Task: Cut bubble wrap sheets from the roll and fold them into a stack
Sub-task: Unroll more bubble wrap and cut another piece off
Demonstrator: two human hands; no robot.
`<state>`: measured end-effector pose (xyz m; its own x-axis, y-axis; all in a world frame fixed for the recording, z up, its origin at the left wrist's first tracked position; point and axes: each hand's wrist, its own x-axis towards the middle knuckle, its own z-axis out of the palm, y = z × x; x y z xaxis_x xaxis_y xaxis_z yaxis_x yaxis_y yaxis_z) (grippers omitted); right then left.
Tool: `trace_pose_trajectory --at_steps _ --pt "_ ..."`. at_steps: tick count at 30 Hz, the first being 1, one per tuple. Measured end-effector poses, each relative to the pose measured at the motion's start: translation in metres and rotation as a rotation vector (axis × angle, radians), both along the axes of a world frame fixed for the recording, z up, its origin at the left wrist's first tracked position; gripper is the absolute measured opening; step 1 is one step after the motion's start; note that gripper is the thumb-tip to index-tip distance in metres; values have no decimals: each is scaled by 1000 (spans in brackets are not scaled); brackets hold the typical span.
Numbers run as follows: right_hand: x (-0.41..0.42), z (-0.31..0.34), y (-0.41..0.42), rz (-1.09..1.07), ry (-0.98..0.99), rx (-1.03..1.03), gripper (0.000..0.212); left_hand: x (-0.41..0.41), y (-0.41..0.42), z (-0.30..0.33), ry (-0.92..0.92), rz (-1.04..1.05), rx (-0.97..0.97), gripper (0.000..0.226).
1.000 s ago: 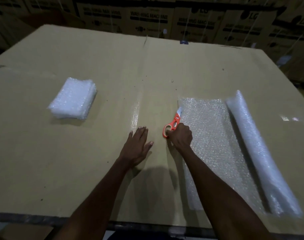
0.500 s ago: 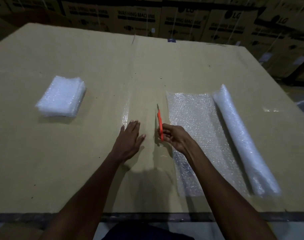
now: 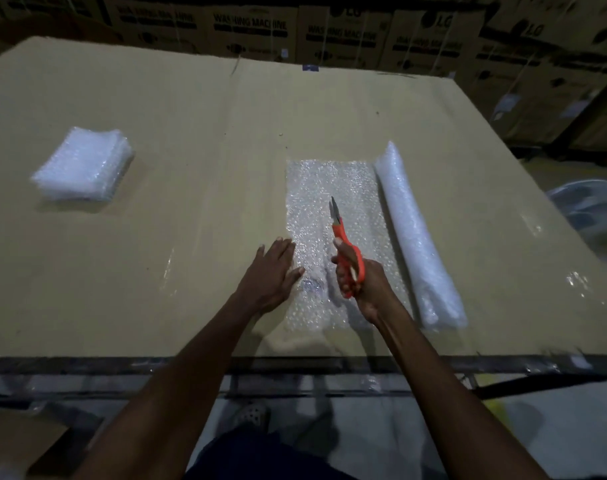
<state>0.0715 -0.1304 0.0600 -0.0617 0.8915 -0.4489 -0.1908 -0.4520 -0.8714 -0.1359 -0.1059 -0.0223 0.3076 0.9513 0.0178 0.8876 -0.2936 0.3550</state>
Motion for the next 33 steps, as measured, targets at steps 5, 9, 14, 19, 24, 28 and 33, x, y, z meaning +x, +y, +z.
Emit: trace_pose_trajectory --at_steps 5,9,14,19,24,28,33 --pt "35 -4 -51 40 -26 -110 48 42 -25 -8 13 -43 -27 82" --pt "53 -10 -88 56 12 -146 47 61 -37 -15 37 -38 -52 76" --pt "67 -13 -127 38 -76 -102 45 63 -42 -19 62 -28 -82 74" --pt "69 -23 -163 11 -135 -132 63 61 -43 -23 69 -29 -67 73" --pt "68 -31 -192 -68 -126 -164 66 60 -43 -23 52 -30 -62 72" --pt "69 -38 -206 -52 -129 -168 75 58 -44 -21 45 -35 -97 73" --pt "71 -34 -210 -47 -134 -186 81 58 -46 -19 55 -21 -107 73"
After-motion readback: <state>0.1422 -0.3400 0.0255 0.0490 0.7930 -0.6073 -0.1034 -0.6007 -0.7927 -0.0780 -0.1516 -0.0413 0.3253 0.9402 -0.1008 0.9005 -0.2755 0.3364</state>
